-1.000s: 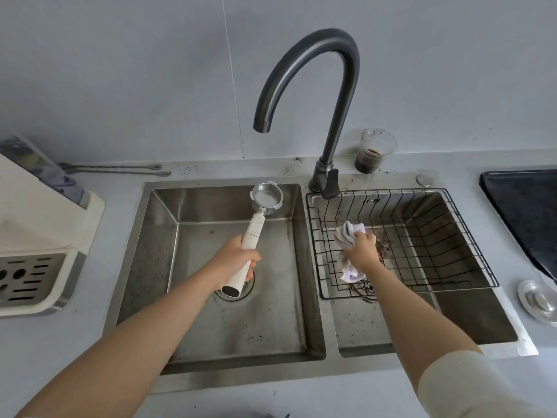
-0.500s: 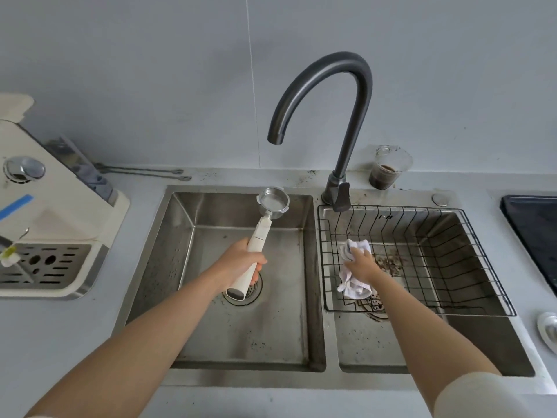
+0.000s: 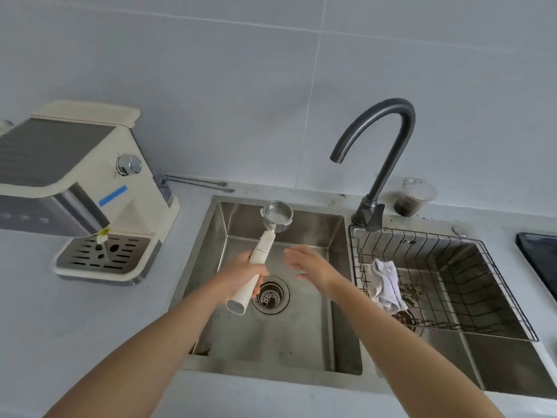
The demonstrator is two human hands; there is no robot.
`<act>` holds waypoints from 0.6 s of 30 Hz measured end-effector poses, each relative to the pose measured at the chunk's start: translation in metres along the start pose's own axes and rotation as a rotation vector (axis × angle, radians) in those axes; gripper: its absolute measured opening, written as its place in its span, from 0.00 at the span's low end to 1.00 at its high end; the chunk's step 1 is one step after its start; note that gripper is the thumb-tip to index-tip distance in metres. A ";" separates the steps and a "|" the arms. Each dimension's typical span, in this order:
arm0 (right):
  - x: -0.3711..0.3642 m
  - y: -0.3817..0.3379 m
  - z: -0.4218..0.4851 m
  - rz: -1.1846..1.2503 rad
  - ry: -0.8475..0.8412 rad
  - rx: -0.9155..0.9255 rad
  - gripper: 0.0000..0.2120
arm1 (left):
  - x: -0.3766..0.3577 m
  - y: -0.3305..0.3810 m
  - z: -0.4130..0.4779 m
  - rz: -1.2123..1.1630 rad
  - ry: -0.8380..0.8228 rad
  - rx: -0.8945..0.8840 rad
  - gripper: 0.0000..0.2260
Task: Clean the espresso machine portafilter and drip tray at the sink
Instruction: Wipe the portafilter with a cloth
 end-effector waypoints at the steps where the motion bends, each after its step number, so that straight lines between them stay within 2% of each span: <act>1: -0.025 -0.006 -0.002 0.080 -0.037 0.009 0.17 | 0.007 -0.002 -0.007 -0.008 -0.011 -0.011 0.08; 4: -0.091 -0.024 -0.005 0.293 -0.090 0.059 0.08 | 0.032 -0.012 -0.031 0.011 -0.053 -0.048 0.08; 6: -0.124 -0.032 -0.007 0.374 -0.059 0.082 0.04 | 0.053 -0.023 -0.046 0.059 -0.081 -0.059 0.11; 9: -0.171 -0.036 -0.009 0.450 0.009 0.073 0.04 | 0.089 -0.043 -0.067 0.085 -0.114 -0.061 0.13; 12: -0.213 -0.037 -0.016 0.502 0.046 0.055 0.05 | 0.119 -0.064 -0.090 0.068 -0.146 -0.047 0.10; 15: -0.249 -0.038 -0.024 0.497 0.041 0.047 0.04 | 0.141 -0.083 -0.111 0.074 -0.155 -0.019 0.07; 18: -0.279 -0.035 -0.029 0.466 0.022 0.043 0.04 | 0.160 -0.102 -0.130 0.088 -0.127 0.012 0.08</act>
Point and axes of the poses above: each hand's wrist, its own z-axis towards the middle knuckle, its own x-axis out of the back of the hand, y = z × x, the point moved 10 cm from there along z, towards the middle knuckle, and after that the axes turned 3 degrees about -y, right-handed, at the moved point
